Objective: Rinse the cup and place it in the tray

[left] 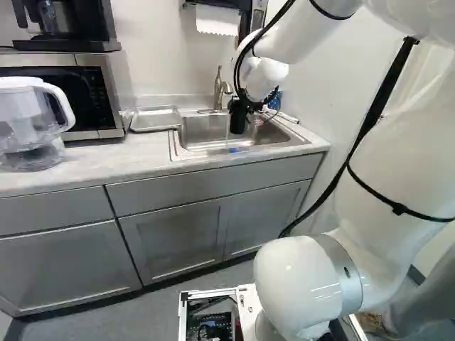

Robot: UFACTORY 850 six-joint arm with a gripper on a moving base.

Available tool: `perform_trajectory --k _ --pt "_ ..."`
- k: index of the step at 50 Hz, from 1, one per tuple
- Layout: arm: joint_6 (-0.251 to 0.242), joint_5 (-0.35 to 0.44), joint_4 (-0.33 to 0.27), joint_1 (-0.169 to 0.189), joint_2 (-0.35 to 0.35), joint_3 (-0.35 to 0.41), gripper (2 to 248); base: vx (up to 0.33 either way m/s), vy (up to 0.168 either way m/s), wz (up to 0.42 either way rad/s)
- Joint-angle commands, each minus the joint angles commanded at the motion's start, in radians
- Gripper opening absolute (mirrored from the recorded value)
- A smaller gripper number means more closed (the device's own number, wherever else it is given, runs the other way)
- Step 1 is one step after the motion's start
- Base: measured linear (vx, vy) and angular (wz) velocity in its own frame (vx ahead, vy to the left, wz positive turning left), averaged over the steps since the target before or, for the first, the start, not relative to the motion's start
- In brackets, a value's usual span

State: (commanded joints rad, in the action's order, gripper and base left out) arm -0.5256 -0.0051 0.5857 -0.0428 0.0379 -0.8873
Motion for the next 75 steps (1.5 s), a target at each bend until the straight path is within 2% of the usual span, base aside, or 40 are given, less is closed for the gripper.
perform_trajectory --k 22,75 --pt "0.000 -0.028 -0.019 -0.034 -0.040 0.000 121 0.000 0.000 0.000" --pt "0.000 -0.028 -0.019 -0.043 -0.080 -0.037 121 0.000 0.000 0.000"
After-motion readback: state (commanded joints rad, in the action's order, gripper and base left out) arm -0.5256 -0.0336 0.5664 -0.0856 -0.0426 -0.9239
